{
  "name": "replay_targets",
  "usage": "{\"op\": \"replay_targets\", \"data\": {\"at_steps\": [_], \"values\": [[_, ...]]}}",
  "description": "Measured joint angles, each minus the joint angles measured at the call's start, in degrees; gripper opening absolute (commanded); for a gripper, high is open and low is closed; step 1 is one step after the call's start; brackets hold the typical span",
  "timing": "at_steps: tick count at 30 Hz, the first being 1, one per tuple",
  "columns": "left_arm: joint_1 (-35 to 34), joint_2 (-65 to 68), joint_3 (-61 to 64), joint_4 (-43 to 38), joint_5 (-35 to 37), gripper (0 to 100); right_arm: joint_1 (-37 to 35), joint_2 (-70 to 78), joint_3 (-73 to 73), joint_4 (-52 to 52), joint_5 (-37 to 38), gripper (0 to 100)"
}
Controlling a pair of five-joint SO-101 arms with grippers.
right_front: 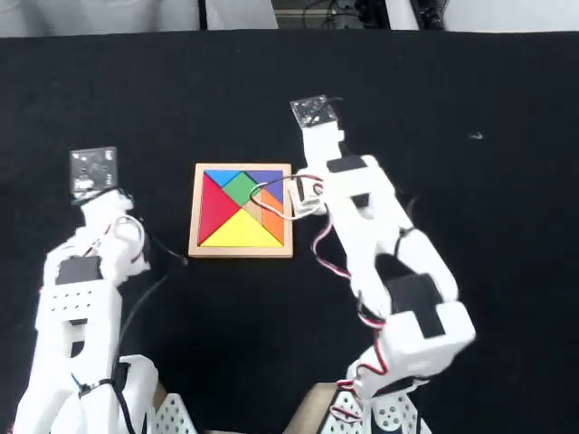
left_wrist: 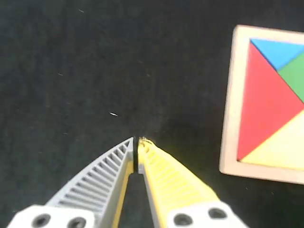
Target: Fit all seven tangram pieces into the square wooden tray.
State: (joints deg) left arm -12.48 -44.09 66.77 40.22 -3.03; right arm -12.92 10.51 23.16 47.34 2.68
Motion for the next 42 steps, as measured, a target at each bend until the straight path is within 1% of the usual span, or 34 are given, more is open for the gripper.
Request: {"op": "replay_targets", "data": {"at_steps": [5,10,15,19,21,24,28,31,35,38,40,42], "values": [[0.18,-0.09,1.76,-0.44,0.0,3,-2.11,4.84,-2.99,0.09,0.0,1.1],[-3.52,-0.18,1.67,-0.53,0.0,3,-3.52,5.45,-4.22,0.09,-0.09,1.1],[-3.43,-0.18,1.67,-0.53,0.0,3,-3.52,5.45,-4.31,0.09,-0.09,1.1],[-2.99,-0.18,0.7,-0.53,0.35,3,0.09,3.96,-4.31,1.49,0.0,1.1],[-2.99,-0.18,-2.02,-0.53,0.35,3,2.55,0.0,-4.84,3.96,0.0,1.1],[-2.2,-0.18,-7.38,-0.26,0.35,3,5.19,-9.93,-6.51,8.0,0.0,1.1],[-1.41,-0.18,-16.62,3.34,0.35,3,7.03,-25.23,-6.77,12.04,0.26,1.1],[-1.05,-0.18,-25.32,6.77,0.35,3,6.95,-35.08,-6.77,14.77,2.29,1.1],[-0.35,-0.88,-39.74,14.59,0.35,3,7.12,-46.42,-9.85,19.08,2.64,1.1],[0.88,-4.66,-50.29,22.95,0.35,3,7.12,-54.95,-12.48,22.15,2.64,1.1],[1.05,-8.62,-54.07,27.6,0.35,3,7.12,-60.48,-13.1,23.74,2.64,1.1],[1.05,-13.54,-54.86,29.89,0.35,3,7.12,-65.58,-13.1,25.58,2.64,1.1]]}}
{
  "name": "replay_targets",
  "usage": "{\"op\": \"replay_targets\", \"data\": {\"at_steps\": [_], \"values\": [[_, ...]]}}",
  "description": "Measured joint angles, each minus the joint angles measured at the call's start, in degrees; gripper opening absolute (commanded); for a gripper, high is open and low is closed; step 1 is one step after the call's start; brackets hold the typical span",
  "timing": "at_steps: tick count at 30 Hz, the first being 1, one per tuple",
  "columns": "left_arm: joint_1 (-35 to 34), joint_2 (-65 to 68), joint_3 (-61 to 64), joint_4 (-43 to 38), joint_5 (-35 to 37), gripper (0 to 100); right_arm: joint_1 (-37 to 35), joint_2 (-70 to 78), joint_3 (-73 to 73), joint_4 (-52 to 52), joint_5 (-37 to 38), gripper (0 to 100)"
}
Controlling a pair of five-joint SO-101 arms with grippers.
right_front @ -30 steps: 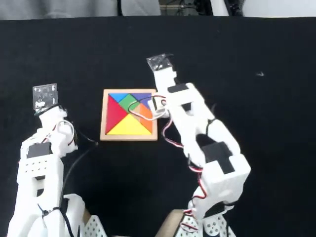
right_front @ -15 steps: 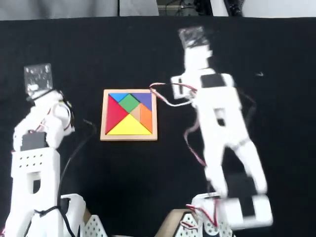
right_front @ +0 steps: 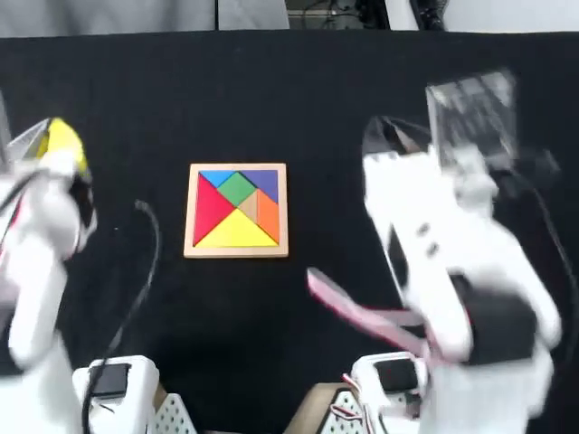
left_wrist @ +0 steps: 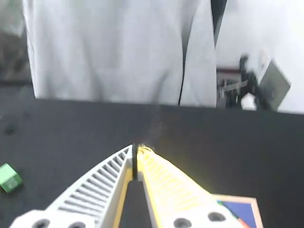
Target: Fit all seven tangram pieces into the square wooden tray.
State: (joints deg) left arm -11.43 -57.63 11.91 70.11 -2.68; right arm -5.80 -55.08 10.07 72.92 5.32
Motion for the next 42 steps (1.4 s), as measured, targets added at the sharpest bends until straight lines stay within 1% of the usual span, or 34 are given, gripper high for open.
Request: {"op": "replay_targets", "data": {"at_steps": [3,6,7,10,12,13,15,19,21,22,25,30,33,37,42], "values": [[0.0,-8.97,2.46,0.97,0.0,3,0.0,-7.03,0.0,3.34,0.0,1.1],[0.0,-20.04,9.85,0.79,0.0,3,-0.09,-13.8,-0.09,6.24,0.0,1.1],[0.0,-24.09,13.01,-0.18,-0.26,3,-0.09,-16.09,-0.09,6.68,0.0,1.1],[0.09,-36.48,23.65,-5.36,-4.13,3,-0.09,-22.51,0.26,6.86,0.0,1.1],[0.09,-43.96,30.59,-8.88,-6.24,3,-0.18,-26.37,2.73,6.68,0.0,1.1],[0.09,-45.63,33.23,-9.93,-6.86,3,0.26,-28.22,4.75,6.15,0.0,1.1],[0.09,-45.63,35.96,-10.2,-7.12,3,3.96,-31.74,9.32,4.75,0.0,1.1],[0.18,-45.89,39.03,-9.58,-5.98,3,14.77,-42.64,17.49,0.35,-0.44,1.1],[0.18,-46.59,41.05,-9.58,-5.63,3,19.25,-47.91,19.96,-1.49,-2.9,1.1],[0.09,-46.77,42.64,-9.58,-5.63,3,20.22,-48.18,20.4,-1.76,-4.22,1.1],[0.09,-46.77,49.23,-11.87,-5.19,3,20.22,-48.44,26.73,-3.34,-5.19,1.3],[0.09,-46.51,64.7,-19.96,-5.19,3,20.04,-48.44,37.98,-10.02,-2.2,1.5],[0.09,-46.51,73.41,-25.67,-5.19,3,17.58,-48.44,46.07,-14.59,-1.85,1.5],[0.09,-46.59,83.78,-32.97,-5.19,3,12.57,-48.44,58.2,-18.9,-1.76,1.5],[0.26,-46.33,84.31,-33.23,-2.73,3,8.97,-48.44,71.3,-24.53,-1.76,1.2]]}}
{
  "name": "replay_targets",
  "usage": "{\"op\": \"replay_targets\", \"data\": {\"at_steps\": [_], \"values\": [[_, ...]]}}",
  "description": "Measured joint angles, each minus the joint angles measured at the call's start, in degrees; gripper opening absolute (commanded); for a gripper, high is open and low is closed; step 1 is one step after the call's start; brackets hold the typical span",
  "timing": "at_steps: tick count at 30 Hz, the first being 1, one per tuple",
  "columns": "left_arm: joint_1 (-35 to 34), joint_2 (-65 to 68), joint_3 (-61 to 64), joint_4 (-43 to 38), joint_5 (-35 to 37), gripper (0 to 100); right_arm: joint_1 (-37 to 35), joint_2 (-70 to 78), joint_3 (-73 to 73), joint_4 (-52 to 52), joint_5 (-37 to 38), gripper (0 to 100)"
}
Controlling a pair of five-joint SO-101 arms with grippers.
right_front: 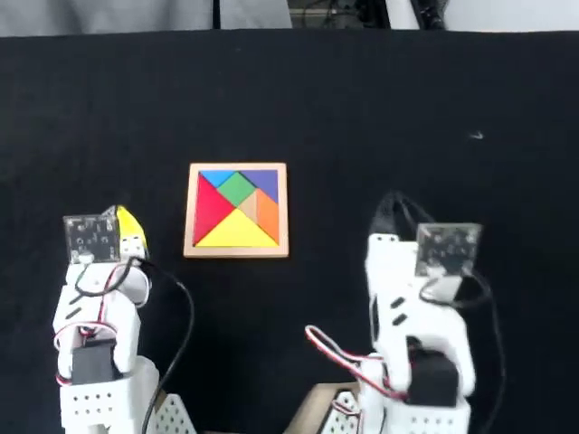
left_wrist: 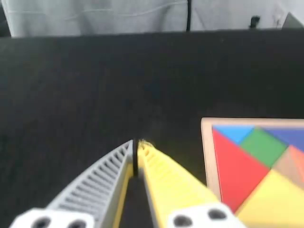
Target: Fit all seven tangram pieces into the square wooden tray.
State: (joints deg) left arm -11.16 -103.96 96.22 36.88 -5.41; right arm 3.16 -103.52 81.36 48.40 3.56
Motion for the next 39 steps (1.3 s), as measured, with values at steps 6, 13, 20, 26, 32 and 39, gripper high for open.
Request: {"op": "replay_targets", "data": {"at_steps": [6,13,20,26,32,39], "values": [[1.05,1.23,0.09,7.21,1.41,3,-1.49,0.0,9.76,-1.14,0.09,1.5],[1.41,1.23,0.09,23.65,1.49,3,-1.49,0.0,12.48,6.07,0.18,1.5],[1.41,1.23,0.09,34.29,1.49,3,-1.58,0.0,15.3,12.92,0.26,1.5],[1.41,1.23,0.09,34.9,1.49,3,-1.58,0.0,15.3,22.24,0.35,1.2],[1.41,1.23,0.09,34.9,1.49,3,-1.58,0.0,15.3,25.93,0.35,1.3],[1.41,1.23,0.09,34.9,1.49,3,-1.58,0.0,15.3,25.93,0.35,1.5]]}}
